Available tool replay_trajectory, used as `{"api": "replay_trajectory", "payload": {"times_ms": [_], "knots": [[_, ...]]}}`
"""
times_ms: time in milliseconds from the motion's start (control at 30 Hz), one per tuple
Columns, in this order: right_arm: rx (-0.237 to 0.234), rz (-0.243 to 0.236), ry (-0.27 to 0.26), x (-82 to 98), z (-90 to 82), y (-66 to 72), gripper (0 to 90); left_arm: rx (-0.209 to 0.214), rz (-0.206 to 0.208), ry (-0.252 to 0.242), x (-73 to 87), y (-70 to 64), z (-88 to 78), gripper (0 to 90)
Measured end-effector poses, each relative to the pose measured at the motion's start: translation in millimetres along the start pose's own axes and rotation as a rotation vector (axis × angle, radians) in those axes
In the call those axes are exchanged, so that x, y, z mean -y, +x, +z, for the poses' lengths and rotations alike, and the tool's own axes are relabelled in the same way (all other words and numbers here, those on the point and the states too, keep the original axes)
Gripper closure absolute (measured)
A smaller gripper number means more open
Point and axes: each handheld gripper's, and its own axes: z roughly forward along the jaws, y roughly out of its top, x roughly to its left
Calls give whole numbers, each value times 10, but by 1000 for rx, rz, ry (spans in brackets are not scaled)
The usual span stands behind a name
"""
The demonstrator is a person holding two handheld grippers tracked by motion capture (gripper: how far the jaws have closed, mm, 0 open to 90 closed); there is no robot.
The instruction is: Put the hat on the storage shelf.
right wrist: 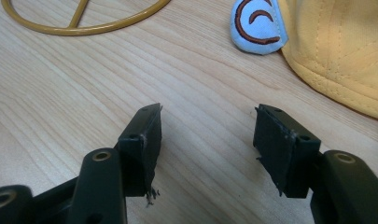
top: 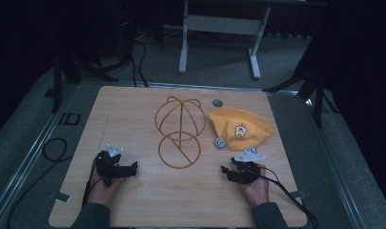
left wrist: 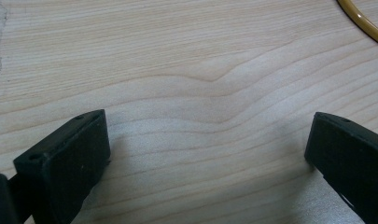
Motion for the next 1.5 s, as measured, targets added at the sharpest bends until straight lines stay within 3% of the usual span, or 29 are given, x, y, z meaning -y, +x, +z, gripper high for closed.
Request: {"api": "replay_trajectory", "payload": {"times_ms": [300,333,400,467,500,533,600,733,867,1100,1267,1500], "knots": [[14,11,-8,5,-10,-23,501,0,0,0,0,0,0,2],[17,14,-8,5,-13,-35,553,0,0,0,0,0,0,1],[20,16,-6,3,-15,-40,573,0,0,0,0,0,0,2],[28,13,5,-7,-29,-63,674,0,0,0,0,0,0,2],[28,13,5,-7,-29,-63,674,0,0,0,0,0,0,2],[50,25,16,-8,-46,-88,731,0,-1,0,0,0,0,2],[77,30,27,-10,-62,-107,763,0,0,0,0,0,0,2],[132,26,48,-28,-93,-194,776,0,1,1,0,1,-1,2],[161,58,31,-43,-180,-335,773,0,1,1,-1,1,-1,2],[217,54,49,-58,-284,-542,718,0,1,1,0,1,0,2],[238,57,80,-71,-290,-725,589,0,-1,-1,0,0,0,2],[231,57,111,-75,-223,-802,421,0,-1,0,-1,0,0,2]]}}
